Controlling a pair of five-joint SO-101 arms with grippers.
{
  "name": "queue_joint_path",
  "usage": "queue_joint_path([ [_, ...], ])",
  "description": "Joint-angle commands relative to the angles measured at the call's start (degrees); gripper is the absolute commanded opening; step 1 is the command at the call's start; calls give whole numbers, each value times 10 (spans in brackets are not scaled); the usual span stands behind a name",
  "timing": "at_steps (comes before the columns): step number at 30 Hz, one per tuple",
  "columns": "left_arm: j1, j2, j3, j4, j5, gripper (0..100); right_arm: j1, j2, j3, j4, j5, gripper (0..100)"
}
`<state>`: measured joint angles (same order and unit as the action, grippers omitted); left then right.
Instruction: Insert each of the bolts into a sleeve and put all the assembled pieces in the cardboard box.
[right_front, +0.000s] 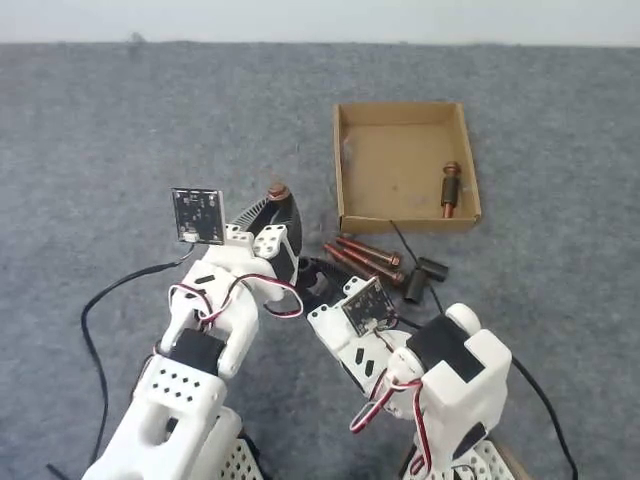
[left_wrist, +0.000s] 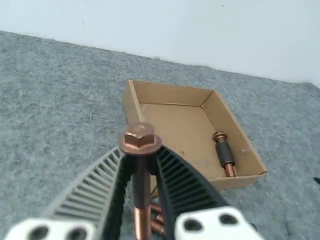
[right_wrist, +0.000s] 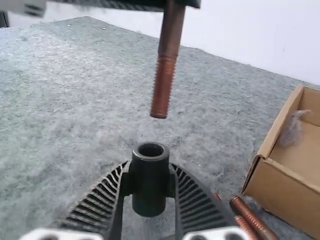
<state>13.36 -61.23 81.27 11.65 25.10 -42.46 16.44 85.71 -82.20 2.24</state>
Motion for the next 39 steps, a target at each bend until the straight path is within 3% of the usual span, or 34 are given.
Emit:
queue_joint_path([
  [1, 5, -28, -4, 0, -18, 12, 6, -8, -18, -2, 5, 6],
  [9, 31, -28, 32, -3, -48, 12, 7, -9, -18, -2, 6, 6],
  [32, 45, -29, 77, -2, -48, 12, 16, -10, -18, -3, 7, 6],
  [39, 65, -29, 119, -3, -49, 12, 51, -56, -12, 3, 4, 6],
])
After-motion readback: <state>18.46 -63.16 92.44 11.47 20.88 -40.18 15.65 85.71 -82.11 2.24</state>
